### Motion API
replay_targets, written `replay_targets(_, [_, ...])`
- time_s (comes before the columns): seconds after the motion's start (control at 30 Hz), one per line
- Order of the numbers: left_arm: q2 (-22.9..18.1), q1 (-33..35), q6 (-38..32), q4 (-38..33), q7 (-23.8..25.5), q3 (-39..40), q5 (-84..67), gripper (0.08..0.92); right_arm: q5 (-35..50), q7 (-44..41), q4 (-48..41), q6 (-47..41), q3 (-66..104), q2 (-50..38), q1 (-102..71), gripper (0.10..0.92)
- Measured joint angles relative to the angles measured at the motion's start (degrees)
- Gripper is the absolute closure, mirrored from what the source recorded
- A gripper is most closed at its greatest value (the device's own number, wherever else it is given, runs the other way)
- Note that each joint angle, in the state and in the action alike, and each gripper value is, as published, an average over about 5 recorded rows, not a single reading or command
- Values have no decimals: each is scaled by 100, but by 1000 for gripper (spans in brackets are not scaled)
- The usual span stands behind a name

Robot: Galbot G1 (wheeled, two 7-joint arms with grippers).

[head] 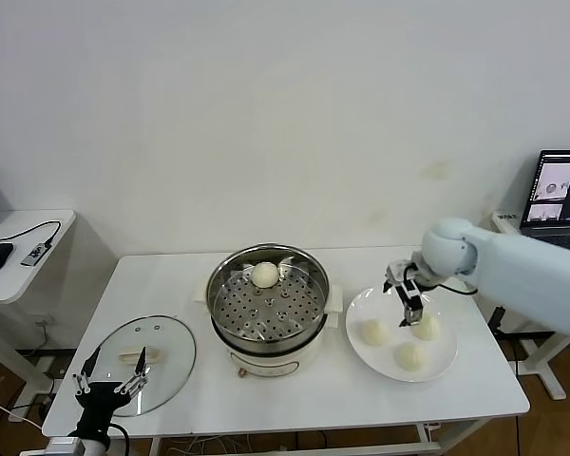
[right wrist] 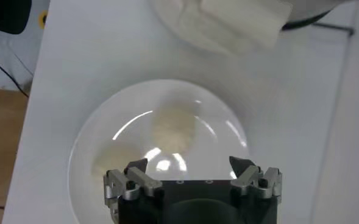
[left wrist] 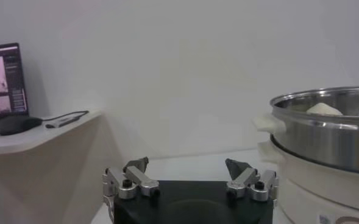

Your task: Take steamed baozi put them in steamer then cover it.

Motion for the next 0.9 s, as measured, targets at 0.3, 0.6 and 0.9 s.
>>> replay_targets(0.3, [-22,-1,-3,-6,5,-20,9,177,-265,45,-458,36,406,339,-613,203])
replay_targets(0.6, [-18,0,-16,29,5,-34,19,177,-471,94,-830,21,655,614,-1011,203])
replay_targets(0.9, [-22,-18,-19,54,5,-38,21,177,-585,92,-1021,9,743,720,-1148,248])
